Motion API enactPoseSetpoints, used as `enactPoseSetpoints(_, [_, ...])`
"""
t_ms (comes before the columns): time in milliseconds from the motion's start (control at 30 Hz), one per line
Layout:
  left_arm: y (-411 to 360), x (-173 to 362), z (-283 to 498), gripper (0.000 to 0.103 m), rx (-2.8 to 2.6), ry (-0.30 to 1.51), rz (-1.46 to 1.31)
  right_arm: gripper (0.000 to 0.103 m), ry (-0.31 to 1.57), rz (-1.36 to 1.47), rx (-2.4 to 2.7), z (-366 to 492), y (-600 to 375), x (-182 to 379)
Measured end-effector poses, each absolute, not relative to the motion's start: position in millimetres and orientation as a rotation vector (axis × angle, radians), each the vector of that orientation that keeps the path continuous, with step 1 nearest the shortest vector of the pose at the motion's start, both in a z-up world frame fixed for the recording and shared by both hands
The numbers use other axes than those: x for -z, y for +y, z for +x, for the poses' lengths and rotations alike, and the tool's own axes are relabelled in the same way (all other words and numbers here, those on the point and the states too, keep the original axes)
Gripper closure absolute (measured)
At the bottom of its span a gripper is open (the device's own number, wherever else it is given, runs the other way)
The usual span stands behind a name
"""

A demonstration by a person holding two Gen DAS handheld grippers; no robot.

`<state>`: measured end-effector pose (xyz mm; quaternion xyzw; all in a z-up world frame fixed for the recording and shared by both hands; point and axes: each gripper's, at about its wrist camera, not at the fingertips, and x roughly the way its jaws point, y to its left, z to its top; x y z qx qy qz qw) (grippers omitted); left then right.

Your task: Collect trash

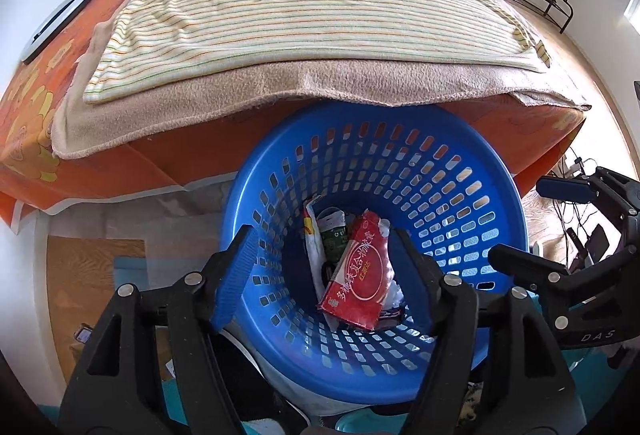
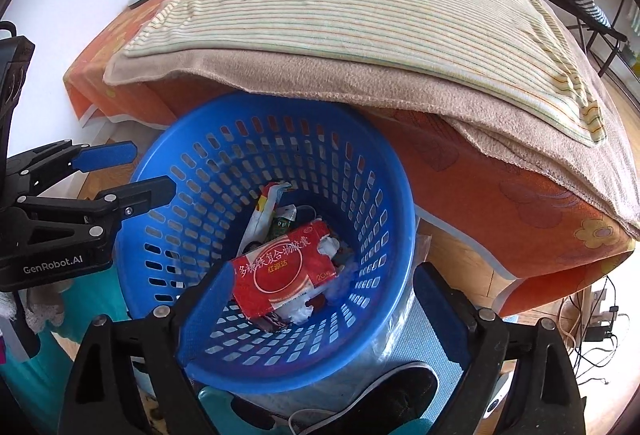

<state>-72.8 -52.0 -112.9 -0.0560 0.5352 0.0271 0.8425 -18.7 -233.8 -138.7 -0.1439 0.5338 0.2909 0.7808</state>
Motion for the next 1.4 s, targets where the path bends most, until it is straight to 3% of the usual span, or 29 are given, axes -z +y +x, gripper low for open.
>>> enactPoseSetpoints(167, [-48.5,110.9,-72.6,0.033,-0.068,1.127,-0.135,0.004,1.134,-0.299,-0.613,-18.3,-236.3,134.6])
enactPoseSetpoints(600, [-47.6,96.3,-69.3,0.027,-0.068,1.108,-0.157,0.003,1.103,-0.257,-0.601,-14.3,-241.3,118.8])
enactPoseSetpoints(1200, [-37.9,11.9,-52.3,0.022,-0.067,0.927,-0.16,0.001,0.945,-0.193,-0.62,9.9,-242.6,51.6])
enactPoseSetpoints(1400, [-35.9,-16.7,-44.1,0.015,-0.061,0.848,-0.149,0.001,0.876,-0.135,-0.637,28.5,-244.9,28.0])
